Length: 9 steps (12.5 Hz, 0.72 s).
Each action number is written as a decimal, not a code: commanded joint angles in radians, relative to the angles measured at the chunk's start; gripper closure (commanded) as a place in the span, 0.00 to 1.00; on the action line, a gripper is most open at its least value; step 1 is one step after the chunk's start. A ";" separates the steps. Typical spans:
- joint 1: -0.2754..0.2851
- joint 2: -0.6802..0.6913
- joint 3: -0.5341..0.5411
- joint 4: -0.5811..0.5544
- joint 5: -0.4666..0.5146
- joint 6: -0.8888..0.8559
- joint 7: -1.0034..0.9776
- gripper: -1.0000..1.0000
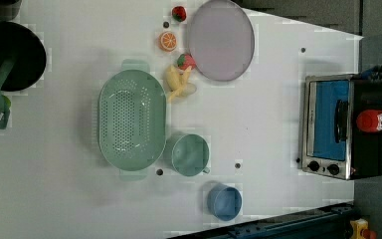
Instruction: Pick Ketchup from oven and place it on table.
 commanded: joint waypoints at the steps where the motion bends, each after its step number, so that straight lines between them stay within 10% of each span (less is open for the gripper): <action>1: -0.047 -0.329 -0.025 -0.155 0.005 -0.210 0.034 0.21; 3: -0.048 -0.328 -0.030 -0.156 0.004 -0.207 0.034 0.00; 9: -0.082 -0.301 -0.153 -0.155 0.004 -0.106 0.034 0.00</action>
